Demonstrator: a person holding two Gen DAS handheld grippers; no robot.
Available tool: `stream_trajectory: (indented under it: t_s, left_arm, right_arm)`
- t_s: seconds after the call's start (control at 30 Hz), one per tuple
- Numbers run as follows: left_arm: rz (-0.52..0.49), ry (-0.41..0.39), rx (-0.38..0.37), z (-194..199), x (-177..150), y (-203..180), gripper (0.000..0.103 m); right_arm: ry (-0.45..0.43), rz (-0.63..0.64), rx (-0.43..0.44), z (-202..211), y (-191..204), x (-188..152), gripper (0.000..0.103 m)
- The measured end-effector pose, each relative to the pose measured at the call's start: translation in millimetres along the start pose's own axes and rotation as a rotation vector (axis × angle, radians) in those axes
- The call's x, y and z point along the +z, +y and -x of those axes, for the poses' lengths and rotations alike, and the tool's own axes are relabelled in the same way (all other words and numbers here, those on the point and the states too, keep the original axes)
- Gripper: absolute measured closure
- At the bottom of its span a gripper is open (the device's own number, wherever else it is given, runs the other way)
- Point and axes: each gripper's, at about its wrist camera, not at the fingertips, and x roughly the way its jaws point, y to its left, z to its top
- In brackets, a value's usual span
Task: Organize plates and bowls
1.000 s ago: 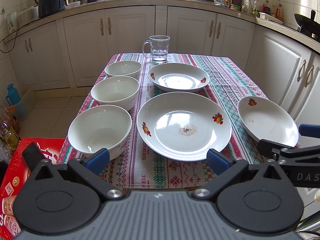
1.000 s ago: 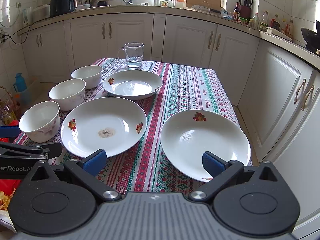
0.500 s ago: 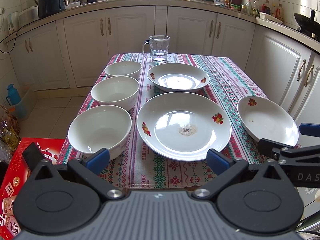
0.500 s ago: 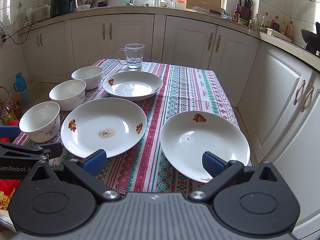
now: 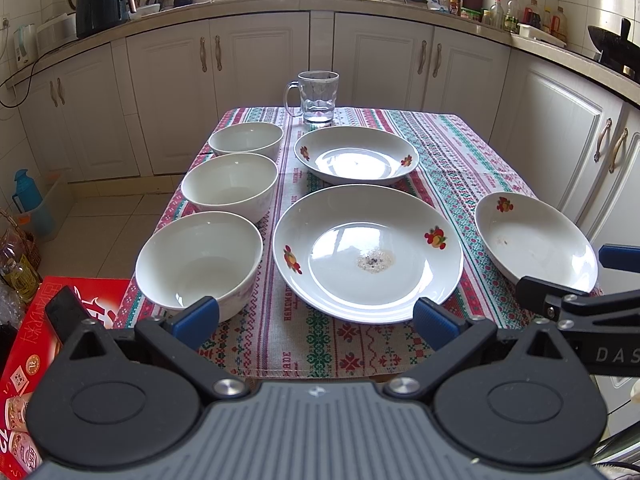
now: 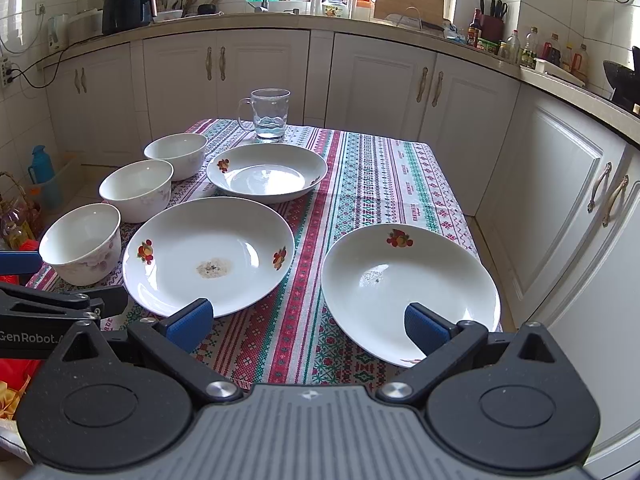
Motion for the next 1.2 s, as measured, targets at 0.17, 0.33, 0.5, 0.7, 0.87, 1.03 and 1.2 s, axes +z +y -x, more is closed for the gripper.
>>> stream_trajectory:
  t_s: [0.17,0.33,0.5,0.7,0.87,1.03,1.2]
  left_arm:
    - [-0.003,-0.014,-0.001,1.1,1.4,0.0,0.001]
    - [-0.009,-0.038,-0.029,2.6,6.3,0.4,0.001]
    - [-0.045,-0.093,-0.054,3.8,13.3,-3.0,0.001]
    - [-0.107,-0.181,-0.09,8.5,29.1,-8.0,0.001]
    - [-0.159,-0.188,-0.154,4.2,42.2,-13.4,0.001]
    - [-0.21,-0.186,-0.204,-5.8,45.9,-24.8,0.001]
    - [-0.229,-0.167,-0.242,-19.0,51.8,-35.6,0.001]
  right_arm:
    - [-0.005,0.004,0.001,1.0,-0.2,0.5,0.0]
    - [-0.022,0.018,0.002,3.3,-0.9,2.8,0.0]
    - [-0.036,0.035,0.011,4.8,-4.9,6.7,0.0]
    - [-0.059,0.053,0.024,5.4,-21.1,10.4,0.0]
    - [-0.082,0.069,0.033,7.8,-40.3,11.3,0.0]
    - [-0.094,0.105,0.022,7.6,-55.9,8.8,0.0]
    - [-0.057,0.125,-0.02,1.0,-77.0,-0.6,0.0]
